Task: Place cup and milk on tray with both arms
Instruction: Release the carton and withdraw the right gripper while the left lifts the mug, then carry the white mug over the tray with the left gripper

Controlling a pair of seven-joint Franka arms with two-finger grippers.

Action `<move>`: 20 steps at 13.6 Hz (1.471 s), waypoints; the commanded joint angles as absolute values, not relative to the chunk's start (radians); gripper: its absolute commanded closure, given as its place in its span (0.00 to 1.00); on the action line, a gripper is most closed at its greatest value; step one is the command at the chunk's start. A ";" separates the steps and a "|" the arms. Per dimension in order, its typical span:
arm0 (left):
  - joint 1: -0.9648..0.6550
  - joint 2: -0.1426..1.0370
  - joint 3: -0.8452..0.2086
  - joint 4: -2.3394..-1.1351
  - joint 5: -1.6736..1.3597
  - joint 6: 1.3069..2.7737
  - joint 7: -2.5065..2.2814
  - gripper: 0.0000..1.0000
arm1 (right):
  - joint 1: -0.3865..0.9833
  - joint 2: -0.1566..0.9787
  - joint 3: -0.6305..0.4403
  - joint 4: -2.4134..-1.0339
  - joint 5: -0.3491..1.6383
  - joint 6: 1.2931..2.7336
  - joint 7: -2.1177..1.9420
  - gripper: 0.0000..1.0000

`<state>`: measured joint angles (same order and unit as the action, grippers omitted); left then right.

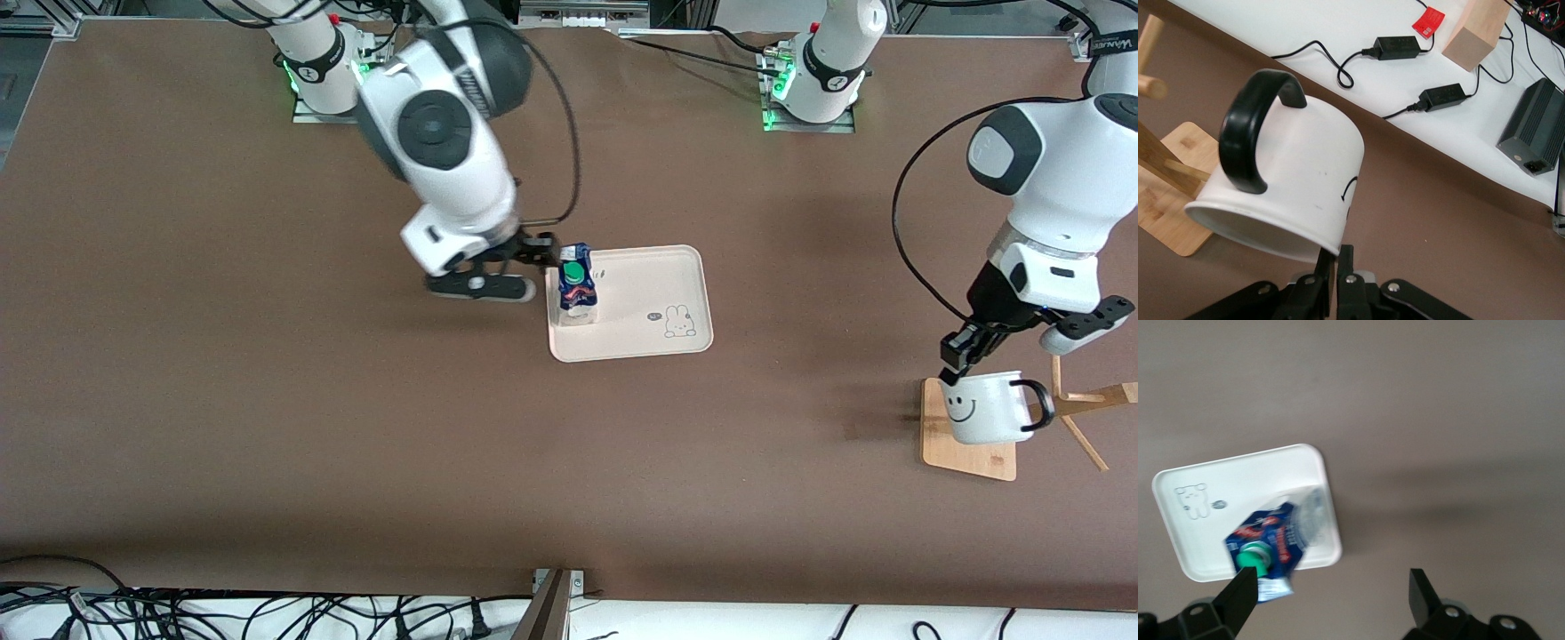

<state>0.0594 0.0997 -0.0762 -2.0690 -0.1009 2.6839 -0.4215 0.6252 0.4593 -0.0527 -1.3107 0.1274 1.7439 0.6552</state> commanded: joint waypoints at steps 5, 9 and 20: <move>0.060 0.077 -0.204 -1.849 0.080 2.231 -0.410 1.00 | 0.520 0.237 -0.227 -1.423 0.150 1.562 0.293 0.00; 0.034 0.126 -0.239 -1.633 0.069 1.811 -0.358 1.00 | 0.522 0.063 -0.326 -1.604 0.146 1.560 0.180 0.00; -0.139 0.273 -0.239 -1.516 -0.038 1.272 -0.362 1.00 | 0.114 -0.064 -0.100 -1.755 0.063 1.575 -0.054 0.00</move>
<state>-0.1166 0.1986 -0.2419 -1.5646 -0.0029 1.3230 -0.3638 0.1714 0.0115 -0.1662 -1.6677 0.0833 1.5476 -0.0449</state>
